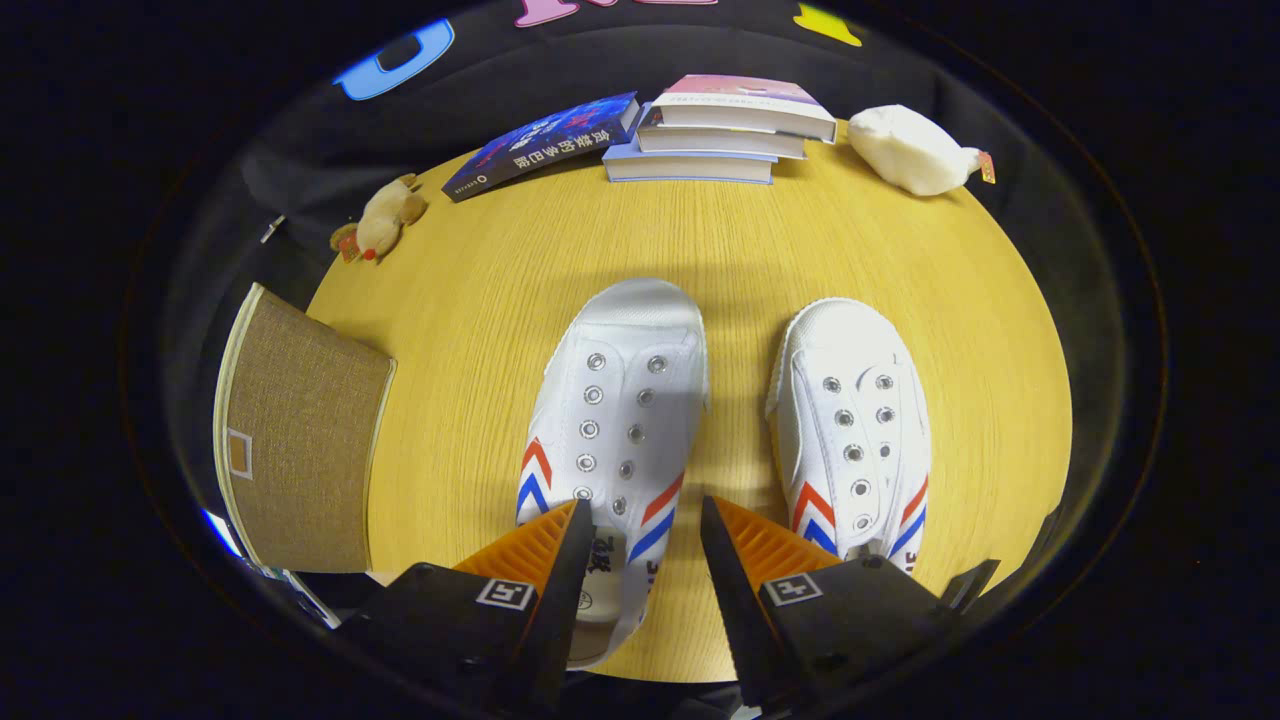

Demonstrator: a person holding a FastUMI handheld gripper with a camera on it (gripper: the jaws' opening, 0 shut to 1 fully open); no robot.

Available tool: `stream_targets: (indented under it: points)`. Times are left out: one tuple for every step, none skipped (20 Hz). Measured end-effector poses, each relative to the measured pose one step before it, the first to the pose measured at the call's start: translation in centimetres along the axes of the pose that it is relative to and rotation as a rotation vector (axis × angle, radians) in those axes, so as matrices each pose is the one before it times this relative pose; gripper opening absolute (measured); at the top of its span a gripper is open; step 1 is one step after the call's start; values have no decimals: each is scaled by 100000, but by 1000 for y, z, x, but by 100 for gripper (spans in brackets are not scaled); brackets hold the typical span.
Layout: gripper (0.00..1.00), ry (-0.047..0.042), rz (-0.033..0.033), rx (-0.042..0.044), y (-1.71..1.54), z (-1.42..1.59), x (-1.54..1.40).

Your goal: Open the storage box then place both shoes into the box .Put the left shoe in first, then the right shoe, with the right side of both shoes facing outward in a uniform manner.

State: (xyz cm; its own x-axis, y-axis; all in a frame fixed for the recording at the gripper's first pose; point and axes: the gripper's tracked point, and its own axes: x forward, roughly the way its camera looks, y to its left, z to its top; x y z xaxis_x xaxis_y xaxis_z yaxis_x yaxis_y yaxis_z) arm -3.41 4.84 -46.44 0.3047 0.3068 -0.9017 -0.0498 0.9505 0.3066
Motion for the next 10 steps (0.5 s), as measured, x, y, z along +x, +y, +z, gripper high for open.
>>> stream_targets:
  points:
    - [60,1064,1642,-40,430,52,101]
    - [51,808,-96,-1014,-223,-38,-40]
    - [42,800,12,-4,-146,3,-40]
    - [31,937,-1,2035,-151,-33,-328]
    - [19,-146,501,2707,-141,109,47]
    - [13,-670,948,1363,60,172,-115]
    - [8,-1190,1323,1500,88,77,-271]
    - [7,-748,544,660,145,8,-319]
    - [7,-919,-36,-146,29,133,-228]
    - [7,-625,184,401,141,45,-403]
